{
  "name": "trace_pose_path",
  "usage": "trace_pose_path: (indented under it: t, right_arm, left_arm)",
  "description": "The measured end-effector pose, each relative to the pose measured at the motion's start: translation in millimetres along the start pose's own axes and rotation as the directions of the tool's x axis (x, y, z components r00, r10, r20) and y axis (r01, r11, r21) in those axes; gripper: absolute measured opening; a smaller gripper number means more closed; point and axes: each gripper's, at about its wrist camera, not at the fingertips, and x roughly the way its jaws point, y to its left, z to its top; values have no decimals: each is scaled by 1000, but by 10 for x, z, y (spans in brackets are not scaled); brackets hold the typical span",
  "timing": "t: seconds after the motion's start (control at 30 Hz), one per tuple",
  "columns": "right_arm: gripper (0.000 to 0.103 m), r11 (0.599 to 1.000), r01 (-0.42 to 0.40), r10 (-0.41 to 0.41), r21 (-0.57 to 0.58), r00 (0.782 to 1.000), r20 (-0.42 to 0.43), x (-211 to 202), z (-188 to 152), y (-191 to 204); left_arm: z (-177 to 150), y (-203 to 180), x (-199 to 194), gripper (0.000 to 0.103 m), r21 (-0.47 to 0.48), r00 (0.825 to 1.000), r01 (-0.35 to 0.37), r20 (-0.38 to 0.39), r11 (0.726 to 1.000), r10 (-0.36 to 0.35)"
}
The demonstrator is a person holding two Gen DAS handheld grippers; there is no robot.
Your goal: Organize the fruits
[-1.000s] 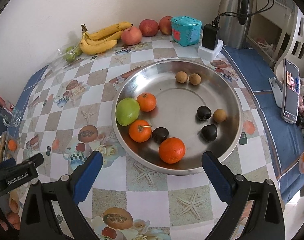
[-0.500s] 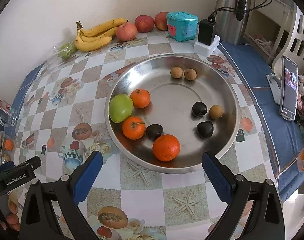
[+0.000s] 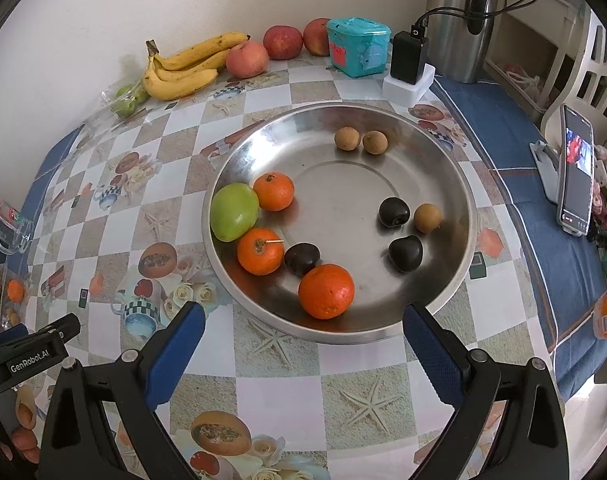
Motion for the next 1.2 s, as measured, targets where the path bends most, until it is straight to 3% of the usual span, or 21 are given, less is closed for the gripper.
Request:
trace_pose_path:
  t: [1.2]
  right_arm:
    - [99,1000,5,-5,-15,1000,-14,41,-8,10]
  left_arm:
    - [-6,-2,15,103,1,1000,0,-2,1000,0]
